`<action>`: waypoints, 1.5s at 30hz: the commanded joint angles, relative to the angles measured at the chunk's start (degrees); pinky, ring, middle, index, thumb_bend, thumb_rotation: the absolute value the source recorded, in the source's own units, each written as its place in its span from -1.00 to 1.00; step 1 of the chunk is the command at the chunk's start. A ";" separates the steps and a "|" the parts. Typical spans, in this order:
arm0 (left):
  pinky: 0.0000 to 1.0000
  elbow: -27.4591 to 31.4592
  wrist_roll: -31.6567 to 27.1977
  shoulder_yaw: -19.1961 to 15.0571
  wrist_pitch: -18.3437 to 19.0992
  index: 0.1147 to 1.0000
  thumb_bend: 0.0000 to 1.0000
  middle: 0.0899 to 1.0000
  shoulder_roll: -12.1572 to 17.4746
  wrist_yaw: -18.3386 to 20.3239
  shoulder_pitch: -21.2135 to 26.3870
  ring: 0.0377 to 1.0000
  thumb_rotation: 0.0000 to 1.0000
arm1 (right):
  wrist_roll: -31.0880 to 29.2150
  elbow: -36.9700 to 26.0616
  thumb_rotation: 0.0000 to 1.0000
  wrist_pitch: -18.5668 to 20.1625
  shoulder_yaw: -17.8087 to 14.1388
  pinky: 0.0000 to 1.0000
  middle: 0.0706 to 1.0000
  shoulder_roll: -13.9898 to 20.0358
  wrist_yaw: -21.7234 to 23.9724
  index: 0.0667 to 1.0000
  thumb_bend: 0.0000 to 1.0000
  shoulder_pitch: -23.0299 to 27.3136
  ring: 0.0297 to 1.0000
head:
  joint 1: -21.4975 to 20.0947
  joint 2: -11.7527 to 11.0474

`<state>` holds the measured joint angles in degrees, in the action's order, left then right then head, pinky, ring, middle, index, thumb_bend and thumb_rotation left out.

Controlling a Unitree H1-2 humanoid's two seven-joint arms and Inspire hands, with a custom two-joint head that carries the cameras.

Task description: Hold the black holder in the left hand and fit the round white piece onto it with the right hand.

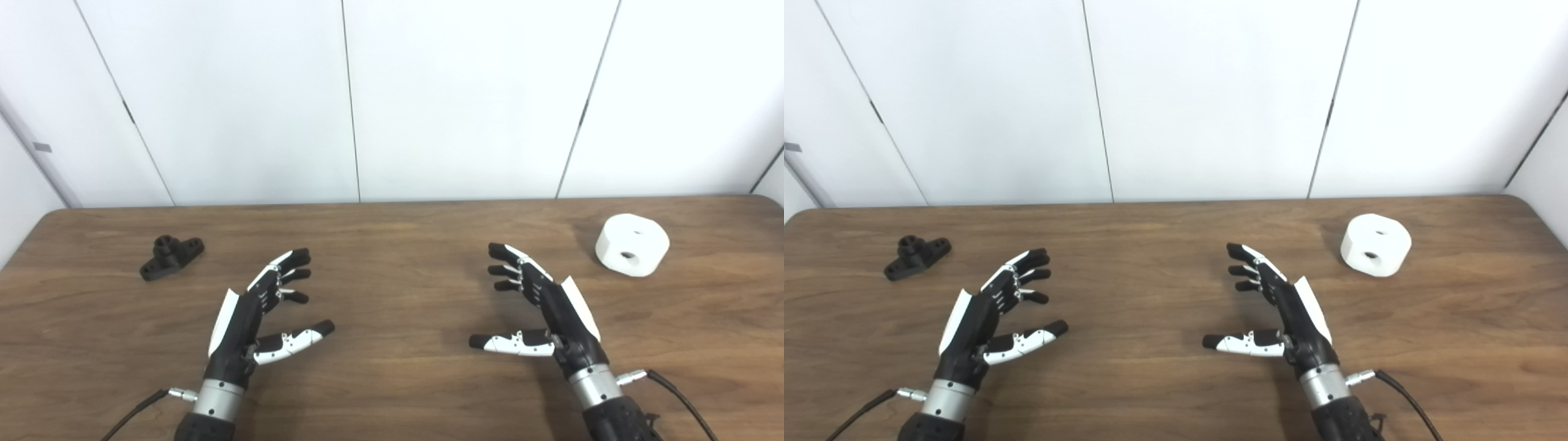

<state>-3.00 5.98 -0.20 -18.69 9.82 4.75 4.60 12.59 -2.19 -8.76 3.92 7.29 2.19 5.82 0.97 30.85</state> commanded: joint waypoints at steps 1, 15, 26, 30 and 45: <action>0.24 -0.05 0.65 0.29 -0.31 0.67 0.49 0.68 0.05 -0.49 -0.62 0.59 -0.85 | -0.52 -1.94 -0.86 -1.69 0.08 0.43 0.71 0.13 -0.01 0.69 0.53 0.98 0.59 | 0.06 -0.06; 0.22 -0.19 0.87 0.71 -0.18 0.69 0.47 0.68 0.25 -0.31 -0.68 0.57 -0.76 | -0.48 -2.24 -0.89 -1.24 -0.08 0.44 0.69 0.03 -0.25 0.67 0.55 0.89 0.59 | 0.31 -0.72; 0.24 -0.82 1.03 0.94 -0.62 0.67 0.49 0.67 -0.20 -0.58 -0.26 0.58 -0.79 | -0.96 -1.92 -0.87 -1.57 -0.30 0.45 0.71 0.44 -0.03 0.69 0.54 1.03 0.58 | 6.53 -1.27; 0.26 -1.31 2.09 2.01 -0.27 0.70 0.46 0.70 -0.90 -0.64 -0.04 0.60 -0.80 | -1.14 -1.26 -0.88 -2.33 -0.78 0.40 0.71 1.45 0.03 0.69 0.52 0.89 0.56 | 13.78 -3.44; 0.22 -3.21 2.92 3.30 -0.28 0.60 0.49 0.64 -3.71 -3.03 1.63 0.55 -0.92 | -1.30 -3.40 -1.00 1.00 -1.39 0.42 0.77 2.52 0.74 0.75 0.45 1.00 0.64 | 23.57 -8.04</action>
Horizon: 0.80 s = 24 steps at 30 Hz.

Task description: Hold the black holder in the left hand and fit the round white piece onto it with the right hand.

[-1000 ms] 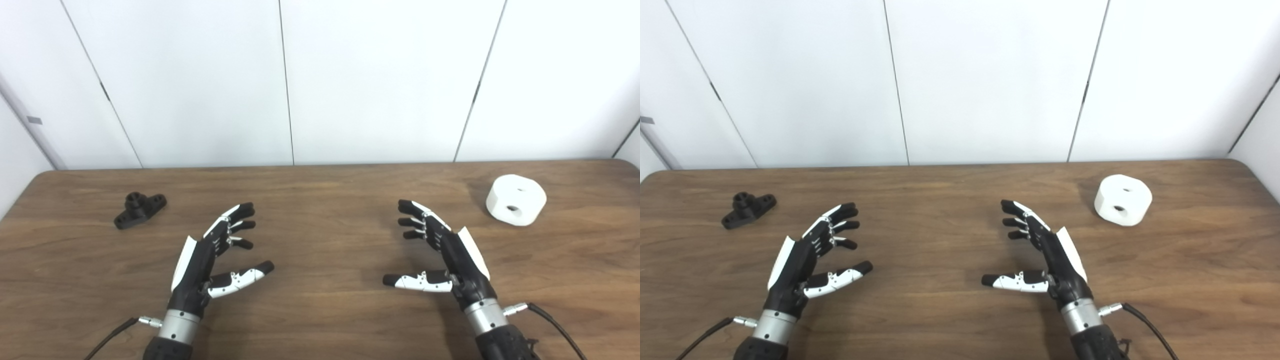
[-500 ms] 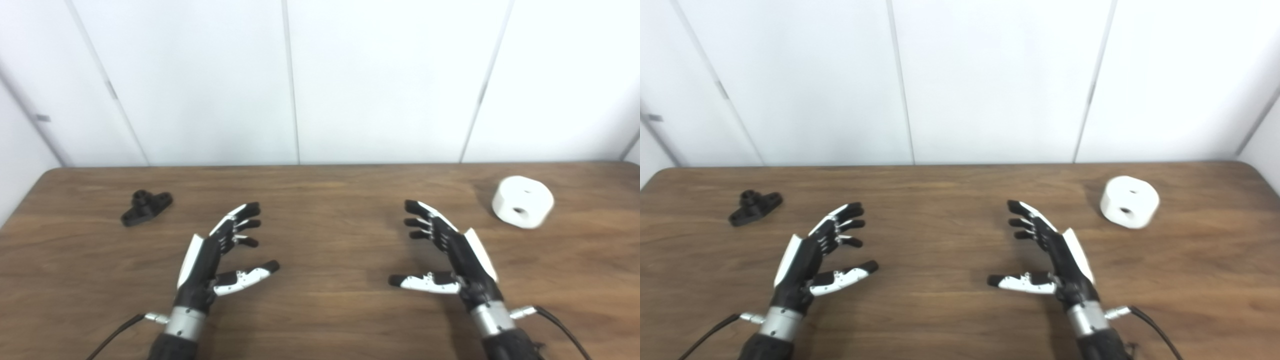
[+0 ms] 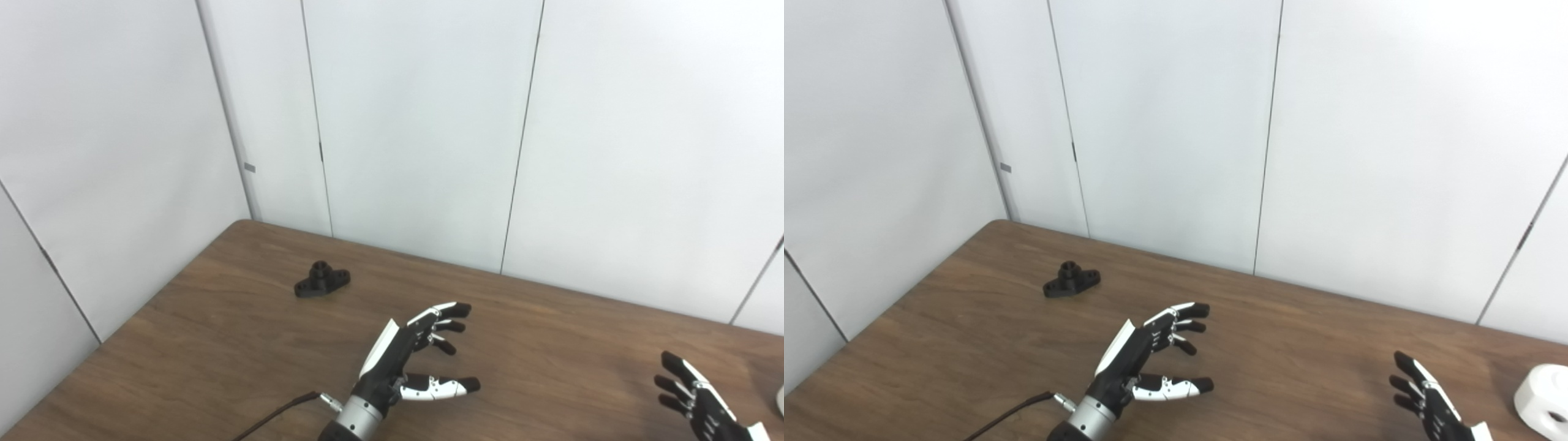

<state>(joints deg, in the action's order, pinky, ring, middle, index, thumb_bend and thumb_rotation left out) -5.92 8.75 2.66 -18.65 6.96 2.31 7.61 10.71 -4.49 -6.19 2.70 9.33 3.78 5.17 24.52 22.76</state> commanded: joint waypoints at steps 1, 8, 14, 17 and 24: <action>0.22 0.31 0.13 0.29 -0.07 0.59 0.48 0.63 -0.68 -0.56 -1.41 0.53 -0.91 | 0.68 -1.07 -1.00 -1.73 -0.22 0.40 0.77 0.54 -0.75 0.74 0.45 1.71 0.64 | 0.07 0.13; 0.17 3.62 -2.32 -0.74 1.67 0.56 0.39 0.51 2.62 2.20 -0.79 0.38 -0.99 | 0.14 -1.71 -1.00 -1.25 -0.51 0.41 0.79 0.61 -0.06 0.75 0.41 1.69 0.66 | 0.79 0.43; 0.16 10.27 -0.49 -1.89 9.42 0.47 0.44 0.49 9.37 6.38 1.35 0.39 -1.00 | 0.22 -2.28 -1.00 -0.79 -0.77 0.39 0.79 0.75 0.12 0.75 0.40 1.56 0.65 | 1.10 0.64; 0.15 13.23 0.29 -2.79 13.44 0.48 0.51 0.53 13.10 7.94 2.87 0.43 -0.94 | 0.54 -2.65 -1.00 -0.17 -0.91 0.40 0.78 0.72 0.07 0.75 0.40 1.53 0.64 | 1.04 0.81; 0.20 17.53 1.81 -5.41 20.25 0.47 0.56 0.52 19.45 9.41 6.52 0.45 -0.96 | 0.41 -2.88 -1.00 -0.07 -0.85 0.37 0.77 0.76 0.28 0.74 0.41 1.51 0.61 | 1.31 0.64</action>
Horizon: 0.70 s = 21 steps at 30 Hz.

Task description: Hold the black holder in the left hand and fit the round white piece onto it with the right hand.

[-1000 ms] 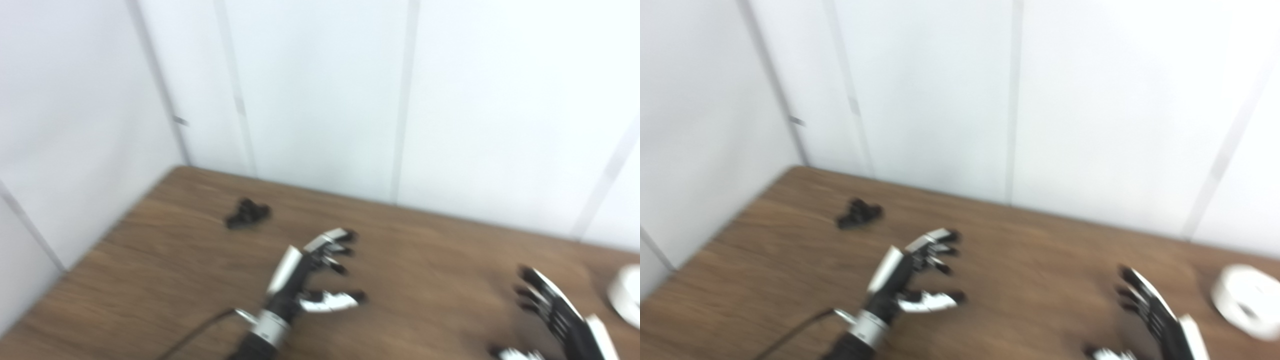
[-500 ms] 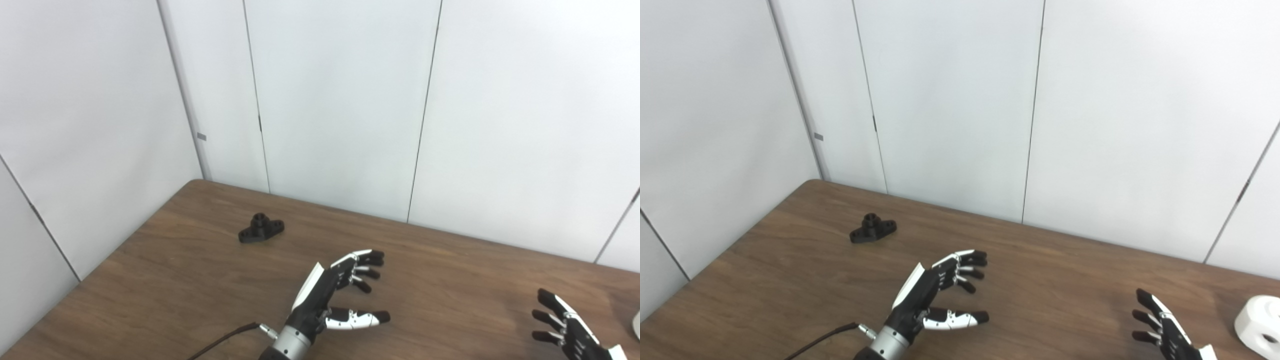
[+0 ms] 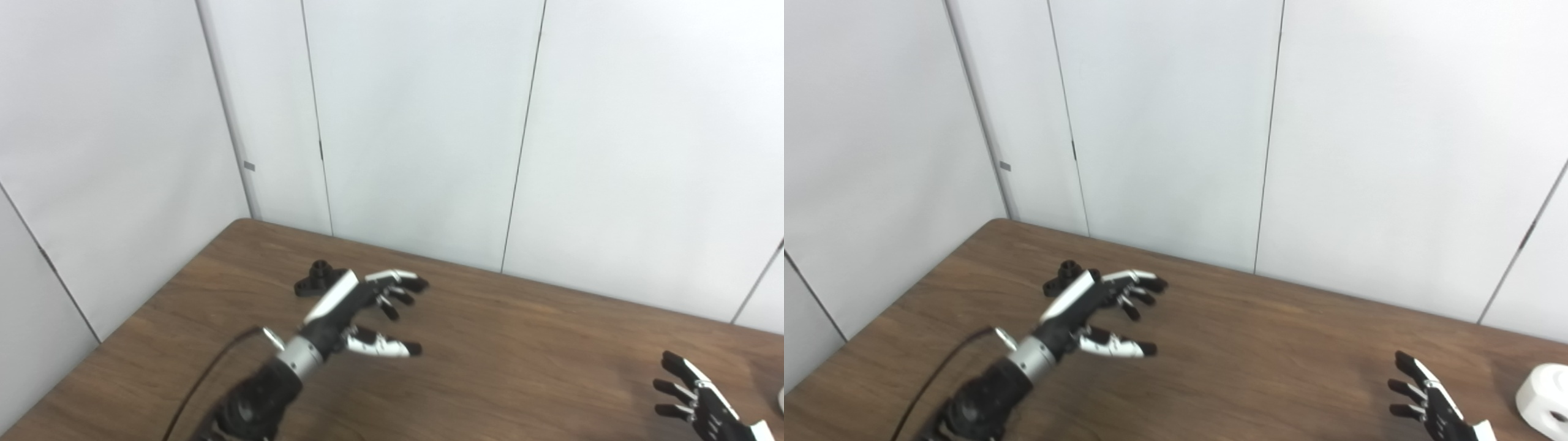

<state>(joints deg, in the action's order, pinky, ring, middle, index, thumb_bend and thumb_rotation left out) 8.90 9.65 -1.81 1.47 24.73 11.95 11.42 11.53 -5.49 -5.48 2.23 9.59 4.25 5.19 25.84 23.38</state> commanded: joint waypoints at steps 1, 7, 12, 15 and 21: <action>0.19 3.45 1.49 -1.30 1.17 0.46 0.57 0.51 2.35 -0.28 3.28 0.44 -0.96 | -0.52 -1.97 -1.00 -0.80 -0.39 0.38 0.77 0.49 -0.17 0.74 0.41 1.46 0.61 | -0.01 0.03; 0.34 5.50 6.14 -3.62 6.61 0.47 0.56 0.53 5.46 -1.26 6.62 0.52 -1.00 | -1.09 -2.03 -1.00 -1.21 -0.57 0.37 0.76 0.48 -0.13 0.73 0.40 1.57 0.59 | 0.15 0.08; 0.30 4.08 13.60 -4.21 6.52 0.47 0.54 0.48 8.15 -3.66 8.49 0.47 -0.96 | -1.17 -2.00 -1.00 -1.23 -0.78 0.36 0.75 0.50 -0.17 0.72 0.41 1.70 0.58 | 0.26 0.16; 0.29 3.76 21.28 -3.44 8.48 0.54 0.62 0.53 9.24 -5.61 8.53 0.50 -0.85 | -1.14 -2.18 -1.00 -1.14 -0.85 0.34 0.74 0.64 -0.04 0.72 0.42 1.74 0.58 | 0.46 0.24; 0.32 2.43 32.65 -1.93 12.43 0.68 0.69 0.72 12.23 -5.25 8.34 0.67 -0.51 | -1.56 -2.60 -1.00 -0.86 -0.92 0.33 0.74 0.57 0.16 0.72 0.41 1.66 0.57 | 0.73 0.26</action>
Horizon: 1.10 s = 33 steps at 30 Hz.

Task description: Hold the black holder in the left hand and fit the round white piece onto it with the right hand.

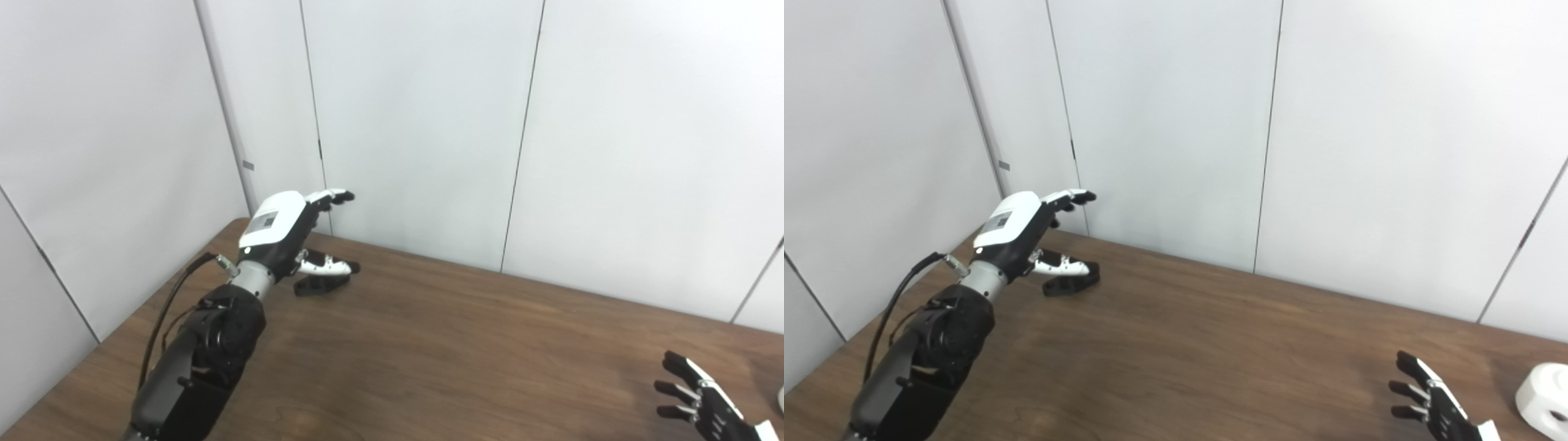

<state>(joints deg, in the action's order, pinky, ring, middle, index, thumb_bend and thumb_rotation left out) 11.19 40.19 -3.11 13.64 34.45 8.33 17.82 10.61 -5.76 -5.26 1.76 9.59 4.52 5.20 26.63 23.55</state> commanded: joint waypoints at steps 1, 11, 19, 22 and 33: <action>0.33 -0.38 2.60 -0.79 0.40 0.68 0.70 0.74 2.66 -1.75 1.87 0.69 -0.50 | -0.57 -2.47 -1.00 -0.93 -0.41 0.34 0.74 0.59 -0.08 0.72 0.40 1.62 0.57 | -0.06 0.09; 0.73 -3.48 5.71 -0.74 5.54 0.79 0.90 0.96 2.83 0.22 1.82 0.99 -0.24 | -0.96 -3.35 -1.00 -0.59 -0.40 0.33 0.74 0.89 0.28 0.72 0.39 1.49 0.56 | -0.01 0.33; 0.78 -6.74 5.55 -0.12 8.67 0.82 0.97 1.00 3.65 1.48 1.71 1.00 -0.09 | -1.22 -4.06 -1.00 -0.05 -0.44 0.30 0.73 1.01 0.23 0.71 0.40 1.38 0.55 | -0.02 0.70; 0.80 -7.97 3.16 -0.97 9.42 0.83 0.98 1.00 2.92 1.75 1.64 1.00 -0.07 | -1.22 -4.33 -1.00 0.32 -0.38 0.31 0.73 1.13 0.33 0.71 0.39 1.35 0.55 | -0.13 0.81; 0.84 -14.98 1.20 0.01 9.14 0.76 1.00 1.00 1.46 -2.11 1.24 1.00 -0.09 | -1.28 -5.55 -1.00 0.95 -0.22 0.27 0.73 0.98 0.15 0.70 0.40 1.18 0.54 | -0.14 1.06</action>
<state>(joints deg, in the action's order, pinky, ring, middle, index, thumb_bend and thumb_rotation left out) -4.08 41.28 -2.76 23.38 34.37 8.64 17.42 9.59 -9.21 -3.35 1.81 10.34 4.75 5.17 26.54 24.61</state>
